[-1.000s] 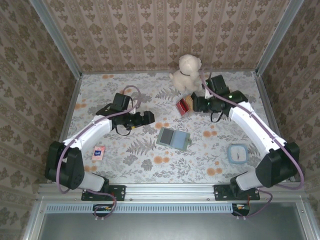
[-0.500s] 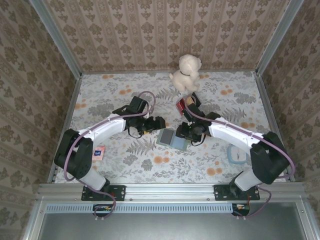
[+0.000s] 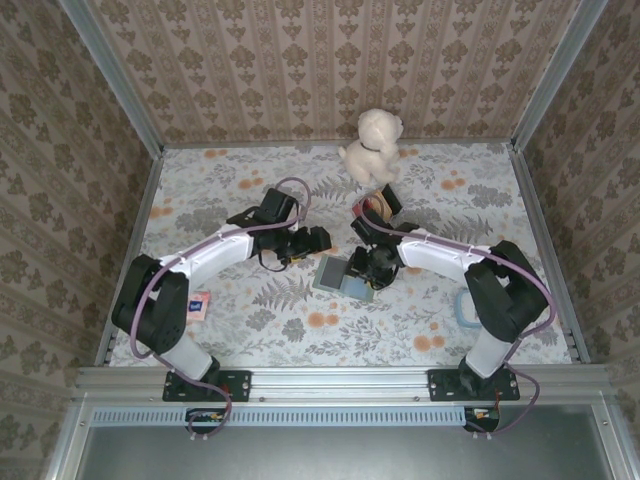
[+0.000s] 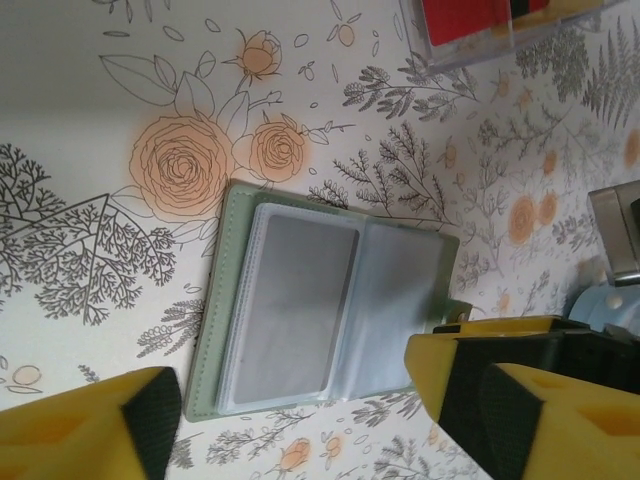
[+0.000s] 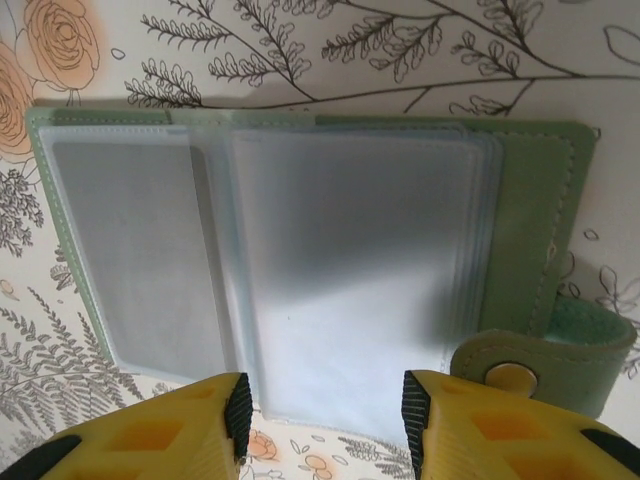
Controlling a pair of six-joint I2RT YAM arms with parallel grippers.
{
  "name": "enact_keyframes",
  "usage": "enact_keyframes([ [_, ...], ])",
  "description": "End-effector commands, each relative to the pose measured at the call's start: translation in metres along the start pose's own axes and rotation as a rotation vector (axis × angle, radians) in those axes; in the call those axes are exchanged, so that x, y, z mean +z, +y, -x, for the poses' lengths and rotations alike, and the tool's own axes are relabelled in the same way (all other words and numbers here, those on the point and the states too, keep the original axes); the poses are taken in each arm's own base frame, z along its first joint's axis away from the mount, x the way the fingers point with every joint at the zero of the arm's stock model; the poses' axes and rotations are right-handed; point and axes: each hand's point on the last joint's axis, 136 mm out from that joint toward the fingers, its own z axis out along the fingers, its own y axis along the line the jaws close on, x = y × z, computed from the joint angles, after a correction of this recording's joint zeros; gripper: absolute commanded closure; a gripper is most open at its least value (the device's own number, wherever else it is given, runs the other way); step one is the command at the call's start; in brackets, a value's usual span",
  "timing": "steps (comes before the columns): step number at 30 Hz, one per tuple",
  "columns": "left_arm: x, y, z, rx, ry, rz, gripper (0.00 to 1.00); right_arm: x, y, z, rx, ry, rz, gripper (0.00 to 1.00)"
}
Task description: Take the credit cards out of the card holder
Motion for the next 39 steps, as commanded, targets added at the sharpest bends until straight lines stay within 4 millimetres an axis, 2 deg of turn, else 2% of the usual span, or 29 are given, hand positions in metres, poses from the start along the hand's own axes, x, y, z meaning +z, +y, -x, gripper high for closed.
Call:
enact_keyframes([
  [1,0.006,-0.009,0.001,-0.012,0.003,-0.012,0.25,-0.001,-0.001,0.012,-0.033,-0.037,-0.028,0.52],
  [3,0.011,-0.007,-0.003,-0.020,0.015,0.002,0.27,0.000,-0.008,0.016,-0.060,-0.049,-0.074,0.52],
  [10,0.031,-0.007,0.002,-0.102,0.023,0.023,0.35,0.015,-0.015,0.026,-0.099,-0.063,-0.140,0.55],
  [15,0.045,-0.005,-0.002,-0.121,0.074,0.029,0.40,0.023,-0.018,0.031,-0.117,-0.070,-0.160,0.55],
  [20,0.051,0.003,-0.009,-0.129,0.105,0.059,0.45,0.030,-0.017,0.032,-0.134,-0.050,-0.154,0.55],
  [22,0.052,0.009,-0.011,-0.135,0.108,0.082,0.46,0.034,-0.009,0.037,-0.150,-0.059,-0.121,0.55],
  [27,0.055,0.020,-0.018,-0.146,0.126,0.121,0.49,0.036,-0.005,0.042,-0.159,-0.062,-0.096,0.55],
  [33,0.061,0.020,-0.025,-0.153,0.151,0.101,0.54,0.036,-0.009,0.041,-0.145,-0.059,-0.101,0.55],
  [39,0.069,0.019,-0.031,-0.144,0.181,0.108,0.53,0.037,-0.013,0.038,-0.128,-0.053,-0.102,0.55],
])
